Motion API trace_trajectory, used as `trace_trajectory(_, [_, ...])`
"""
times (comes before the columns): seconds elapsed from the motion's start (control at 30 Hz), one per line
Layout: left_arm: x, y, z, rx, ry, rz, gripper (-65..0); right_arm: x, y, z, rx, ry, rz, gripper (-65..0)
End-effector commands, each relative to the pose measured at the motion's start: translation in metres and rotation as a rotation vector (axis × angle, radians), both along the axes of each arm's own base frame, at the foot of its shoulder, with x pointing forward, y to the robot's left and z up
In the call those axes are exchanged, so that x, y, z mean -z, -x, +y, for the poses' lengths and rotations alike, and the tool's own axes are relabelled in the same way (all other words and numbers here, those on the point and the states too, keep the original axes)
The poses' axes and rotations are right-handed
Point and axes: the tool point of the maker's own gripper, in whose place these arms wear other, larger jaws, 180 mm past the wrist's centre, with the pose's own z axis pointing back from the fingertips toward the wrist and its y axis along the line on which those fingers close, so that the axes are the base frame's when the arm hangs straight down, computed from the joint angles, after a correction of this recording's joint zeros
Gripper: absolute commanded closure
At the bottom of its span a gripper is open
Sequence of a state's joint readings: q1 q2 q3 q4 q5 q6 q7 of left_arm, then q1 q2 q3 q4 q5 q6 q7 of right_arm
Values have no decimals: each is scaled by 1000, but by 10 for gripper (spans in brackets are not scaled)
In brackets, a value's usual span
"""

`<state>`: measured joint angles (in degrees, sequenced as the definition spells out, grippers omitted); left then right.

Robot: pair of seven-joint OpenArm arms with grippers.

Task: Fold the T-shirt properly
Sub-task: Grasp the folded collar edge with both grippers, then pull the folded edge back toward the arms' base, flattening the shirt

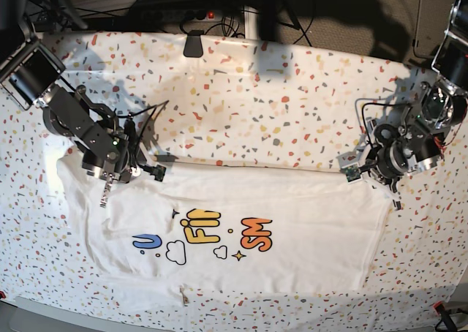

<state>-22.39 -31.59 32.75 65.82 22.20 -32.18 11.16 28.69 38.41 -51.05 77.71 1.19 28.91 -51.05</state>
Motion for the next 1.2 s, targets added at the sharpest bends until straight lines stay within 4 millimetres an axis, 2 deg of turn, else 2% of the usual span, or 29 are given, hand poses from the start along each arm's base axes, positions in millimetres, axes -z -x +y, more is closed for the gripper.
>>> trace_trajectory(0.0, [-15,-13,11,-22,-20,-37,0,-17,-14,-9,19,20,-52,0])
trace_trajectory(0.13, [-10,-10,20,-98,-28,8,0,-16,-12,-7,24,0,-41,0])
trace_trajectory(0.27, [-11,-10,19,-95,-29,5,0,-14,-6,2,0,-20,-38,0])
trace_trajectory(0.43, [-18,-11,16,-81,-30,-13,0,0,18,9,-43,-18,-5,0])
trace_trajectory(0.6, [-31,-9,29,-97,-61,-27,0,10,43,1,-72,18,25,0])
trace_trajectory(0.73, [-32,4,39,-82,-97,-25,0,8,61,-1,-96,30,41,0])
trace_trajectory(0.97, [-4,46,48,-91,-158,53,0,14,93,-2,-114,62,68,0])
trace_trajectory(1.1, [0,55,55,-156,-191,33,0,20,112,-1,-121,89,70,0])
trace_trajectory(1.17, [-1,60,52,-161,-201,32,0,22,123,3,-130,77,79,0])
